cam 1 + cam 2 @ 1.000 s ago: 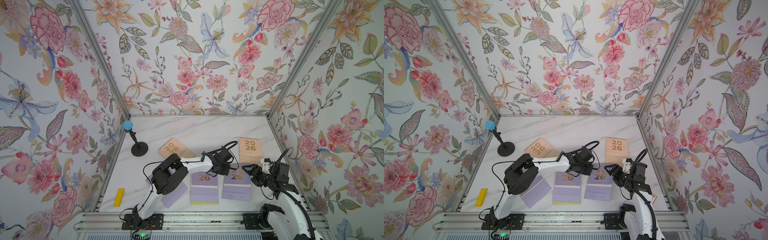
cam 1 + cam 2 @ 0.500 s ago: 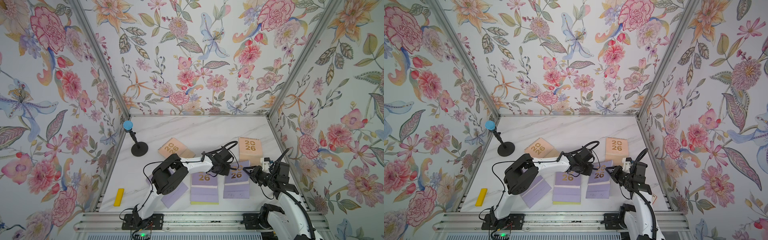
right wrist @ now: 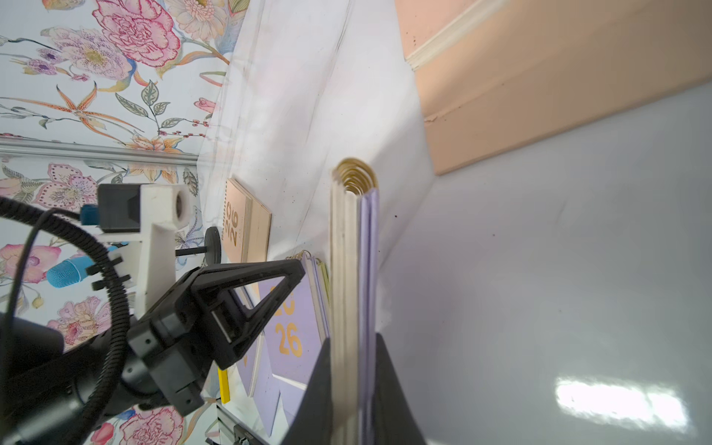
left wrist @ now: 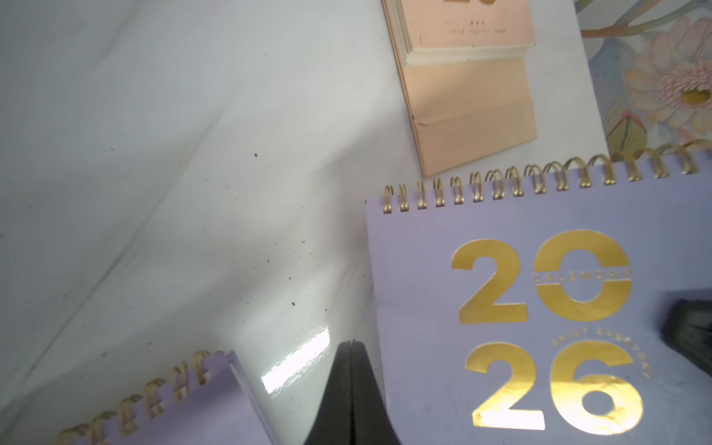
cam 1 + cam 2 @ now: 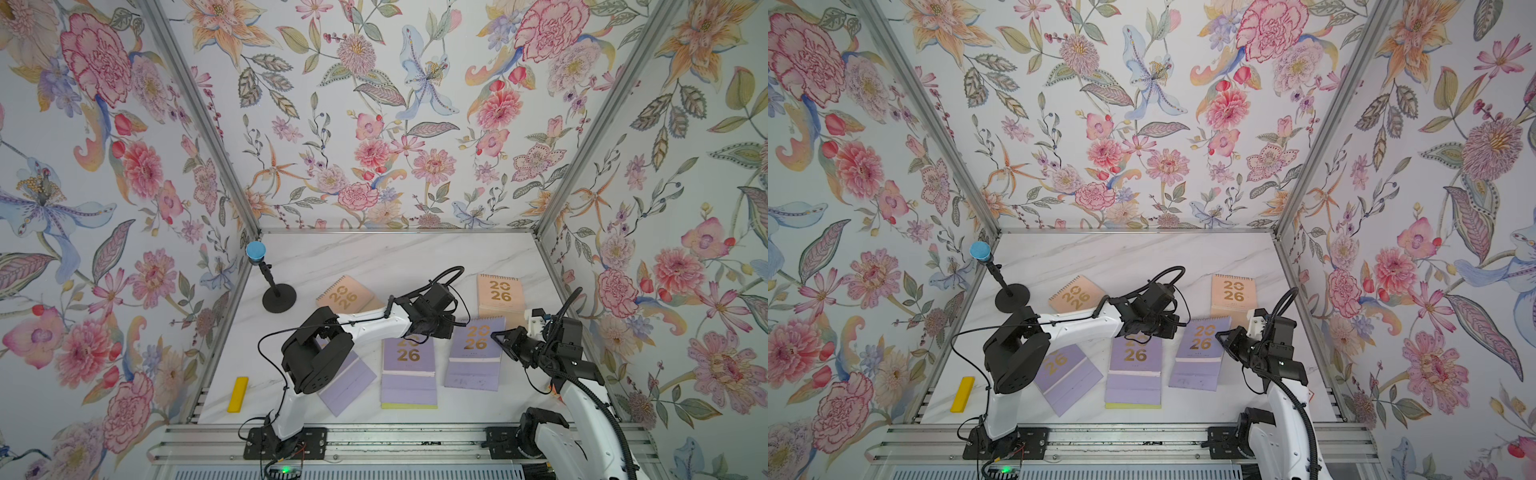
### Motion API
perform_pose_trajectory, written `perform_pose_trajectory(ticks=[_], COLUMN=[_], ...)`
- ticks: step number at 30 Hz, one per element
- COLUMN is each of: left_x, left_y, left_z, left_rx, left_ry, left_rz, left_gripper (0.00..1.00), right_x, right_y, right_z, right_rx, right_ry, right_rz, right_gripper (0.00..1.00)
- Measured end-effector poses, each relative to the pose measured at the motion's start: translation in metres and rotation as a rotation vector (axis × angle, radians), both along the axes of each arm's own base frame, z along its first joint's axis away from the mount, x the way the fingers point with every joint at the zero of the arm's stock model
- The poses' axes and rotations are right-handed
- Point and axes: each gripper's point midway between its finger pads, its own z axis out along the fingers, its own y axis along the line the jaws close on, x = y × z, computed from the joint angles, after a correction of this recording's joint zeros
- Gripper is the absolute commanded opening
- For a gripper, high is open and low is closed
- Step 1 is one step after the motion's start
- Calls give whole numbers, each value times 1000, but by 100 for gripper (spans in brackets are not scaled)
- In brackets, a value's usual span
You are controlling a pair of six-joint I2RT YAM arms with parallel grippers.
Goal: Stack the calendars
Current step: Pick up the calendar at the center of the board, then place the calendar at the calendar.
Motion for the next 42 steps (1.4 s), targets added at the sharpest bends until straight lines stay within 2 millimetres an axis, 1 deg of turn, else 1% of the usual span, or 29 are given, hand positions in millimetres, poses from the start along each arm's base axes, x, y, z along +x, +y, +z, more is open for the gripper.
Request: perform_pose_trajectory(ticks=[3, 5, 9, 14, 21, 24, 28, 32, 34, 38, 42], left_x=[10, 14, 16, 6, -12, -18, -29, -36, -37, -42, -45], left_y=[19, 35, 65, 108, 159, 181, 207, 224, 232, 245, 249], left_z=[28, 42, 59, 67, 94, 102, 103, 99, 95, 84, 77], left_rx=[-44, -62, -82, -84, -135, -160, -167, -159, -153, -141, -134], left_ry=[-36, -54, -84, -99, -153, -173, -180, -174, -171, -160, -152], left_rz=[39, 66, 116, 182, 268, 309, 360, 389, 404, 427, 431], left_gripper=[0, 0, 0, 0, 0, 0, 0, 0, 0, 0, 0], right_x=[5, 9, 15, 18, 13, 12, 12, 11, 10, 3, -2], right_y=[0, 1, 13, 36, 69, 81, 95, 107, 113, 123, 128], right_z=[12, 19, 31, 48, 50, 53, 58, 64, 64, 57, 49], right_rx=[-18, -27, -52, -69, -52, -31, -11, 12, 23, 43, 71], right_ry=[-23, -34, -48, -84, -83, -91, -106, -131, -138, -132, -127], right_rz=[3, 12, 58, 135, 213, 238, 259, 277, 287, 311, 316], right_gripper=[4, 4, 4, 4, 4, 4, 4, 4, 4, 4, 4])
